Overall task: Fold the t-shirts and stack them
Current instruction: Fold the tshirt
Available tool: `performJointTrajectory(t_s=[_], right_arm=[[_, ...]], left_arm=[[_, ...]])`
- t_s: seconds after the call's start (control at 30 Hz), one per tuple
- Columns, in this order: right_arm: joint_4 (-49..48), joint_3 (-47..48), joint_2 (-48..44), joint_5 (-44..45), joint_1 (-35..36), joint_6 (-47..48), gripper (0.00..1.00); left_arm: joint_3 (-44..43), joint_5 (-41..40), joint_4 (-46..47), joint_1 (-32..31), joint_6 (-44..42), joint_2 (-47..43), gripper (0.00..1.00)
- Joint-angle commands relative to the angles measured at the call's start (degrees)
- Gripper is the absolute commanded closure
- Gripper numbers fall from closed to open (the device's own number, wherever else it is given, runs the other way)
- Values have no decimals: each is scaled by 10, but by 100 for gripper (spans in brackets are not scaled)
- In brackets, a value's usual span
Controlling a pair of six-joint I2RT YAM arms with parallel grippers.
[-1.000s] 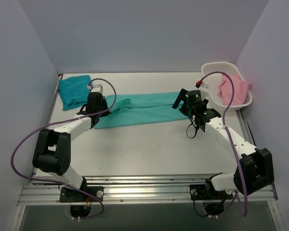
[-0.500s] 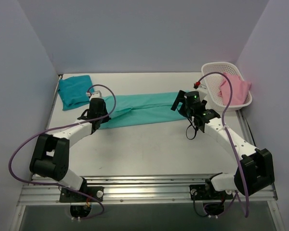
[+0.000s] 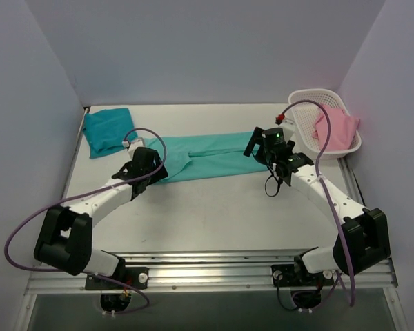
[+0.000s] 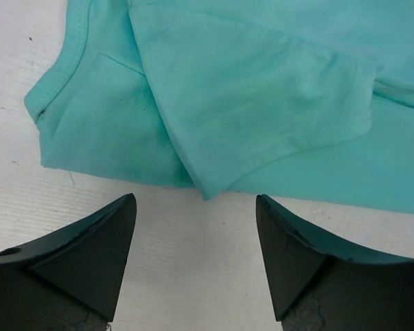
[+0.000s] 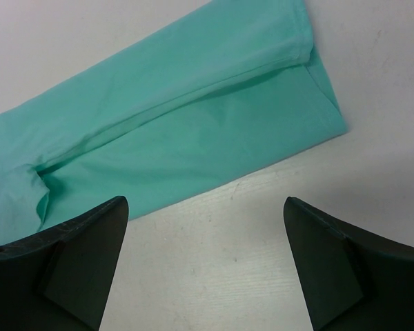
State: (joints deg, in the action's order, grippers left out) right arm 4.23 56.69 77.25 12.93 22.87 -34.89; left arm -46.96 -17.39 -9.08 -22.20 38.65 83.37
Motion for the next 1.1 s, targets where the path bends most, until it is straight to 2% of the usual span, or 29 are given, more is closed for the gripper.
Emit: performJointTrajectory(t_s=[0.0, 0.1, 0.17, 0.2, 0.23, 0.27, 0.33, 0.37, 0.4, 0.47, 0.5, 0.67, 1.07], right_arm=[[-14, 62, 49, 10, 2, 10, 9], [-59, 97, 112, -23, 0, 32, 8], [-72, 122, 172, -39, -5, 39, 15], [-70, 154, 193, -54, -12, 38, 20], [-64, 173, 216, -61, -18, 33, 44], [-47, 194, 263, -69, -23, 27, 54], [-37, 249, 302, -84, -33, 28, 85], [-23, 263, 331, -83, -34, 30, 91], [-22, 283, 344, -81, -36, 32, 100], [-19, 301, 376, -78, -41, 34, 100], [-17, 315, 384, -78, -43, 36, 100], [-17, 339, 427, -83, -59, 35, 100], [-18, 372, 502, -84, -78, 35, 100]], left_arm=[[-1, -27, 13, -2, 20, -49, 20], [-23, -34, 8, -1, 20, -28, 21], [-45, -40, 2, 0, 20, -8, 21], [-54, -42, 0, 1, 21, 14, 22], [-61, -45, -1, 2, 21, 27, 24], [-77, -45, 0, 3, 21, 37, 26], [-88, -48, 1, 8, 22, 68, 44], [-97, -46, 6, 12, 26, 85, 57], [-99, -41, 10, 21, 27, 93, 82], [-104, -25, 24, 33, 29, 115, 95], [-110, -20, 27, 37, 29, 122, 97], [-131, -12, 35, 57, 32, 171, 98], [-146, -14, 36, 67, 51, 220, 98]])
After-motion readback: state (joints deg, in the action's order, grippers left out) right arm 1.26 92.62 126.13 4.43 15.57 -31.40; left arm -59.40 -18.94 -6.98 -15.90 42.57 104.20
